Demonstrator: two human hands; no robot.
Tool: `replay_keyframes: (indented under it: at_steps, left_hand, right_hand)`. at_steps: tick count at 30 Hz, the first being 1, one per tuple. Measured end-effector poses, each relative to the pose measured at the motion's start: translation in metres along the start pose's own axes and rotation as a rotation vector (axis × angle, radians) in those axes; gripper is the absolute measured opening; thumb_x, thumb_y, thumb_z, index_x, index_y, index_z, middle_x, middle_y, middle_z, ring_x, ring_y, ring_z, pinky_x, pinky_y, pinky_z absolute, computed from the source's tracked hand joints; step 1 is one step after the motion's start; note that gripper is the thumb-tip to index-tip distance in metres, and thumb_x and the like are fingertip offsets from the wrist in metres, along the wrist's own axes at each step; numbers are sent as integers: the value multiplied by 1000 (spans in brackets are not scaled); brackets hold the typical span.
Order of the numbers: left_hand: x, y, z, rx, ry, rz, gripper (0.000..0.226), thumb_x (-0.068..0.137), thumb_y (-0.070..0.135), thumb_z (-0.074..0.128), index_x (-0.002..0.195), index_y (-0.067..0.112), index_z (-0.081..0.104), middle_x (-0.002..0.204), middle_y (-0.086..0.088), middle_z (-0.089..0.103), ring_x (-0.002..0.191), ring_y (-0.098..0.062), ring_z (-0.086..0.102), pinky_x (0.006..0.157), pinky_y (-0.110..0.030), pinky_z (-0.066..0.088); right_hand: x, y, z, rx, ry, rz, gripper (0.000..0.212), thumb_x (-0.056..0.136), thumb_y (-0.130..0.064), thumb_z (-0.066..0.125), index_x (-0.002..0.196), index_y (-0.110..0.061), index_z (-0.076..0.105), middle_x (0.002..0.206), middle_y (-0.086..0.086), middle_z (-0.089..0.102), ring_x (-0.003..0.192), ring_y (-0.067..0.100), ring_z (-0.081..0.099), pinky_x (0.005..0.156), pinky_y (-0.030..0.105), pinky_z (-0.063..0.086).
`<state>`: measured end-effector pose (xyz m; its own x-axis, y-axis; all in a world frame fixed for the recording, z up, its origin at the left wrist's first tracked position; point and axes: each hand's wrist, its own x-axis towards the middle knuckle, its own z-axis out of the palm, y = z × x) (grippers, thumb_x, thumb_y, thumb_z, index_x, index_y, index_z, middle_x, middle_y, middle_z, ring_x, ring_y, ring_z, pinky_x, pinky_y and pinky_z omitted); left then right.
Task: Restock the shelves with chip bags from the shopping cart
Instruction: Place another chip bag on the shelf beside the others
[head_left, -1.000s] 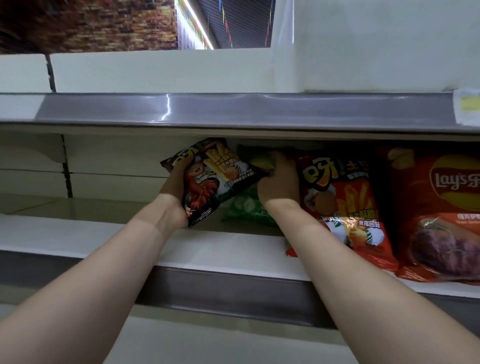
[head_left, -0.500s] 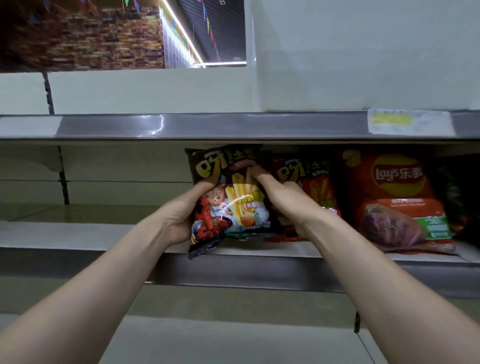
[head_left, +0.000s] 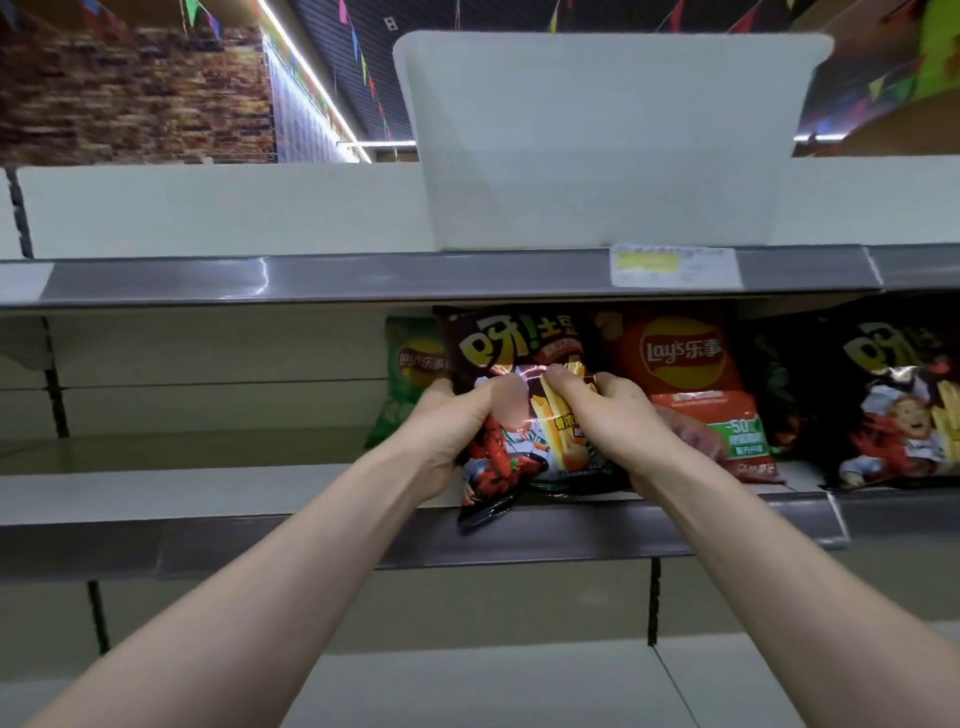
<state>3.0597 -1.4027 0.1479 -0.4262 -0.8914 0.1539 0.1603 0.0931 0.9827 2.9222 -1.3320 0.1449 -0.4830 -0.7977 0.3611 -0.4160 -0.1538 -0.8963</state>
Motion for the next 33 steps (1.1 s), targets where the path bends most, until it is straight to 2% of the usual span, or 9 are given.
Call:
replay_keyframes:
  at_steps: [4,6,8,11,19,21,25,29,33]
  left_hand:
    - [10,-9,29,136,72,61,74,78,34,73,135,8,34,104,-10,61,81,-21,67,60,-29,55]
    - [18,-13,41,202,177,139,70,78,47,69,128,10,38,101,-7,62,86,-20,68,71,-33,58]
    - [24,-17,49,306,253,226,93,62,70,65,130,10,45,104,-5,66,93,-21,68,82,-38,58]
    - [34,-31,55,465,335,305,100,54,81,53,127,13,54,105,-1,66,96,-21,64,84,-39,55]
    - [33,-41,58,624,383,318,101,71,78,52,147,15,30,135,-12,44,124,-31,43,102,-43,40]
    - [28,-42,56,760,445,462,93,80,72,50,151,20,20,145,-14,36,129,-32,36,106,-46,32]
    - [27,-40,53,1140,437,946,59,90,51,36,134,16,53,143,-20,45,129,-38,44,104,-50,27]
    - [35,-42,51,1267,366,967,54,94,45,30,125,15,62,147,-16,44,143,-30,30,113,-53,23]
    - [30,-37,64,1398,354,1079,54,93,43,35,128,10,60,141,-16,51,139,-31,37,115,-50,19]
  right_hand:
    - [5,14,-6,-84,132,-13,54,94,-50,49,128,-9,50,116,11,62,109,28,58,91,39,47]
    - [6,21,-7,-64,171,-39,50,95,-47,49,129,-10,47,118,10,60,110,28,57,94,41,46]
    - [3,27,-5,-64,199,-71,43,97,-43,48,126,-12,45,118,8,58,113,27,54,91,34,40]
    - [4,37,-4,-125,238,-108,44,99,-43,45,127,-9,44,124,10,51,121,27,47,93,32,32]
    - [8,41,-5,-263,260,-164,49,100,-39,44,135,-5,38,132,13,41,126,31,40,94,36,32]
    - [7,39,-5,-315,306,-244,47,99,-35,46,135,-6,38,128,14,41,123,33,41,97,40,34]
    - [9,39,-8,-454,345,-407,42,100,-29,44,136,-9,43,120,17,43,118,35,42,99,42,34]
    - [11,45,-14,-488,349,-479,43,101,-27,35,139,-9,46,119,19,48,115,35,46,96,43,40]
    - [24,49,-30,-665,461,-557,45,85,-10,39,124,2,59,108,28,53,101,44,50,82,47,45]
